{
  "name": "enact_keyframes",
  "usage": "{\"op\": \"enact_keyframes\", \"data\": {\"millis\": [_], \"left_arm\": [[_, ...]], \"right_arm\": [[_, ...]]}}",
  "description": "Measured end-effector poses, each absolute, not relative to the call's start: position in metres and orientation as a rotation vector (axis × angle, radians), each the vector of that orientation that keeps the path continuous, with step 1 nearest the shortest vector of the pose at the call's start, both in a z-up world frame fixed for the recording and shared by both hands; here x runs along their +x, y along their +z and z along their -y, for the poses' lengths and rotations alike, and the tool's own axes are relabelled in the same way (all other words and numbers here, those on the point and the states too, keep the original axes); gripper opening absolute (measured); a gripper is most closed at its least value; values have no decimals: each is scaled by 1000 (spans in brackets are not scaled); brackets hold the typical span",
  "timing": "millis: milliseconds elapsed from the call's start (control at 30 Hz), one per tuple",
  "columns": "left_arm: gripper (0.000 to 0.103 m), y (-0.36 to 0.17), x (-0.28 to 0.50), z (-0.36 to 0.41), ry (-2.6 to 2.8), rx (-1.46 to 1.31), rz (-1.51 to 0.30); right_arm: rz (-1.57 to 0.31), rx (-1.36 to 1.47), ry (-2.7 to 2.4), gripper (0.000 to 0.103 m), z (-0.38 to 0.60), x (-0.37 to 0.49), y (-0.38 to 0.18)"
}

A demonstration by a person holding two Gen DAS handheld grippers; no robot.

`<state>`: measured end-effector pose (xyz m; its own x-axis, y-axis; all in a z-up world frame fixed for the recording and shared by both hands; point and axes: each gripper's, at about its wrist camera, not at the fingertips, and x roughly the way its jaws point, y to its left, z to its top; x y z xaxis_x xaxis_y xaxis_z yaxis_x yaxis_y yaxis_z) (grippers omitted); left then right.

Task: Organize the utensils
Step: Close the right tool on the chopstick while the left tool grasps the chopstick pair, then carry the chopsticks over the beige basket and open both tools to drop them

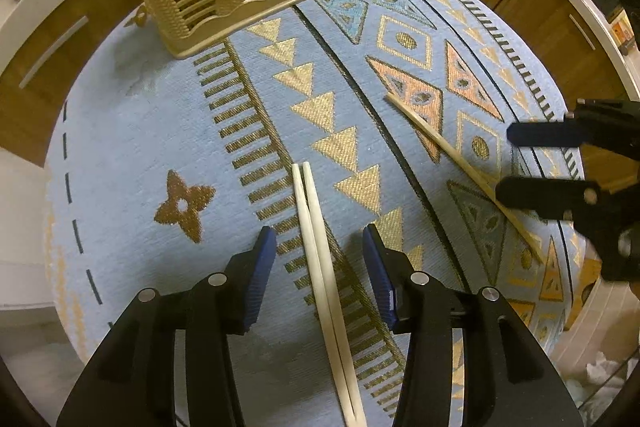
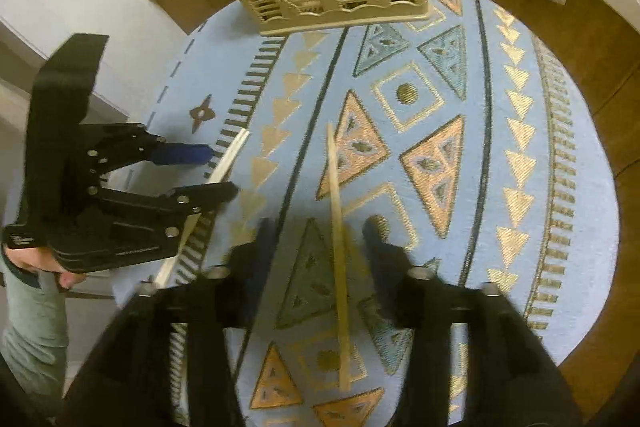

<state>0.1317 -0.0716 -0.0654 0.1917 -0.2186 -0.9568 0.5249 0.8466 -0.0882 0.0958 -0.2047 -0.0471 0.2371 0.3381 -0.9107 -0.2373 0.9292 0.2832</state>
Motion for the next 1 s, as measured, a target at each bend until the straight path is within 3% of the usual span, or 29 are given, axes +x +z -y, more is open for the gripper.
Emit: {"op": "enact_keyframes", "data": {"millis": [167,233,300,333,367,400,433,500,767,1000], "left_arm": [[44,-66,132,76,-529,279,-1286],[42,-66,131,79,-519,293,-1281],[41,-67,129,85,-503,311,-1272],[40,-67,127,88,-491,330,-1263],[37,-67,124,91,-477,354,-1252],[33,-67,121,95,-467,380,-1239],[28,-66,118,98,-475,385,-1232],[12,-65,112,102,-468,407,-1216],[9,-46,106,86,-511,267,-1100],[8,40,102,46,-610,25,-724]], "right_arm": [[-1302,-75,318,62,190,95,-55],[-1337,-81,340,57,184,97,-62],[-1354,-110,341,34,177,97,-68],[-1363,-143,340,33,172,96,-72],[-1344,-169,334,26,168,95,-72],[-1344,-187,337,24,165,94,-73],[-1334,-225,331,16,161,91,-73],[-1328,-251,332,4,157,88,-72],[-1256,-101,387,4,192,77,-46],[-1004,48,451,4,213,81,31]]}}
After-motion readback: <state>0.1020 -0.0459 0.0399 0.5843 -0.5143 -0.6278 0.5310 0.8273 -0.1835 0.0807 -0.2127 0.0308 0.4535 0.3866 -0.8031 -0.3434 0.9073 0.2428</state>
